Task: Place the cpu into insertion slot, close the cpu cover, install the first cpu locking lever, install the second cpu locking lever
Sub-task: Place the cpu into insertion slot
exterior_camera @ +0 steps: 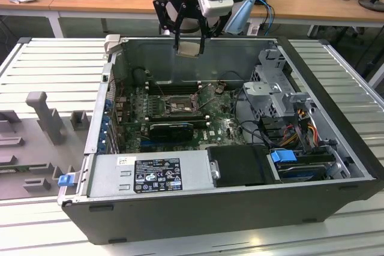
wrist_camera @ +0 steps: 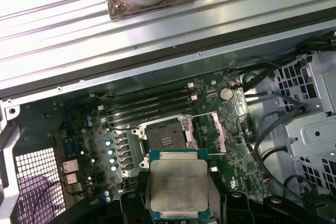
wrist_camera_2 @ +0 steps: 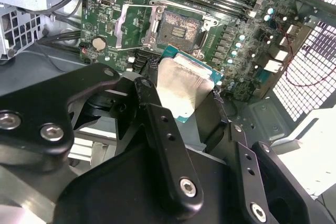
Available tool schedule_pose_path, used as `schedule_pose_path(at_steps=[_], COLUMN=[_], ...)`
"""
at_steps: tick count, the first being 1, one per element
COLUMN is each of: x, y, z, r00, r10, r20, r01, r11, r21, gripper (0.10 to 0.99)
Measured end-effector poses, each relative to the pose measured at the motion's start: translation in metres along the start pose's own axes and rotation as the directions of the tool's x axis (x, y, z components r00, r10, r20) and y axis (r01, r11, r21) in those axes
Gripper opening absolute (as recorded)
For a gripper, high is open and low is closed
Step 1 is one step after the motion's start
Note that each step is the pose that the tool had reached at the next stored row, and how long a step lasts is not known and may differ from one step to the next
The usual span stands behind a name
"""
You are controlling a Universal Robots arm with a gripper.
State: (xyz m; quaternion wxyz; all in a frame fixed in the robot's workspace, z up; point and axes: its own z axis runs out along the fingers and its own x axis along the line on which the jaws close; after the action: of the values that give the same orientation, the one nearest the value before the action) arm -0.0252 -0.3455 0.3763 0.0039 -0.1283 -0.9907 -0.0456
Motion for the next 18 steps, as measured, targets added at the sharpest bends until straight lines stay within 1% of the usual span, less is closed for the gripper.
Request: schedule_pose_path(at_steps=[8, 14, 18], x=[0.0000, 0.0000, 0.0000], y=[0.0000, 0.0000, -0.0001], z=[0.0000, 0.0001, 0.0008], r00=[0.9999, 0.9983, 0.9972], r10=[0.016, 0.058, 0.074], r20=[0.0014, 0.0052, 0.0066], r01=[-0.016, -0.058, -0.074], r11=[0.9999, 0.9983, 0.9973], r21=[0.000, -0.001, -0.002], gripper=[0.529, 0.529, 0.529])
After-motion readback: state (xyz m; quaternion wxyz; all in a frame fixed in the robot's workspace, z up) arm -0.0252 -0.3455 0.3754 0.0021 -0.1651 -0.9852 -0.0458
